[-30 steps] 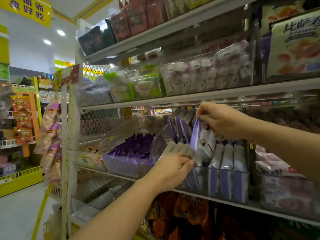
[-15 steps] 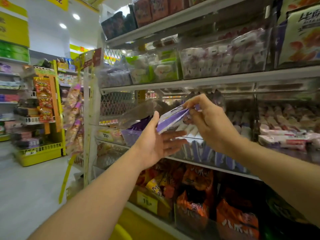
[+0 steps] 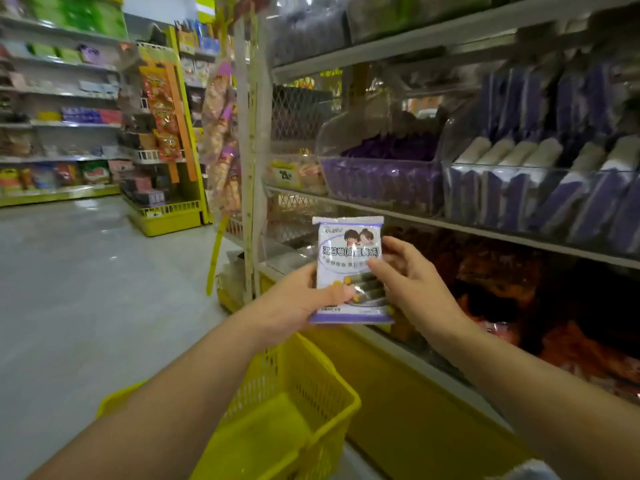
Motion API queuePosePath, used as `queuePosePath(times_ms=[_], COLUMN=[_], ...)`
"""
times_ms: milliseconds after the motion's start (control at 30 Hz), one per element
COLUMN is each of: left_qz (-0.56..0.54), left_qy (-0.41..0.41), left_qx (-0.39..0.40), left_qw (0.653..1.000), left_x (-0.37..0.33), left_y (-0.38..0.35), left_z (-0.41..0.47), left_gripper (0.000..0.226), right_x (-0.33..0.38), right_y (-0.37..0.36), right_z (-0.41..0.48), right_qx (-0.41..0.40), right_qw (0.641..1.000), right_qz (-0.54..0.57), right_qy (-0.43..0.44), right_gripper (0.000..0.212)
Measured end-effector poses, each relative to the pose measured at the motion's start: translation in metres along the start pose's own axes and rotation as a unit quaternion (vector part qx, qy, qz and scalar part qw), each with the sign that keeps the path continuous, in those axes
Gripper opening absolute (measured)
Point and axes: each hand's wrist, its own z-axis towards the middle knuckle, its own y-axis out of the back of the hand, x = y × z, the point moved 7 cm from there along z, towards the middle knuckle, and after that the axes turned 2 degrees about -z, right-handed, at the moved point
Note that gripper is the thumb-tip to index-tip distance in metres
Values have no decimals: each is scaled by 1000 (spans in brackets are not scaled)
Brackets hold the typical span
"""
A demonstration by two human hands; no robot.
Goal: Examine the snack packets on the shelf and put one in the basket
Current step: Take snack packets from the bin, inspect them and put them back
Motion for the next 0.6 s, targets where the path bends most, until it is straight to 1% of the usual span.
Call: queuePosePath(times_ms=[67,133,200,267,333,400,467,500,600], left_qz=[25,29,41,58,55,25,-11,-27,-70], left_qy=[24,42,61,70,66,55,46,45,56], left_qx=[22,33,33,18,-30,-107,-176,-196,-222], left_qw=[999,998,997,996,996,992,983,979,971], left_x=[24,45,61,71,72,68,67,67,70], left_y=[6,9,10,13,18,24,29,31,29], left_z=[-6,-8,-9,-7,-4,-1,-1,-2,-8], left_gripper=[53,55,54,48,33,19,21,23,21], right_x=[-28,-49,-67,-80,-90,-97,-102,-104,-105], right_y=[-15,-23,-27,-30,-32,-32,-34,-35,-38], right_z=[2,4,5,4,2,0,-1,-2,-8], right_qx=[15,4,-6,-2,7,12,14,17,31], right_qw=[993,986,979,972,965,960,960,959,955], right_qz=[97,130,156,181,207,227,230,232,237], right_qy=[-72,-102,-129,-148,-161,-162,-161,-165,-178], right_gripper=[28,25,31,36,37,35,27,22,21])
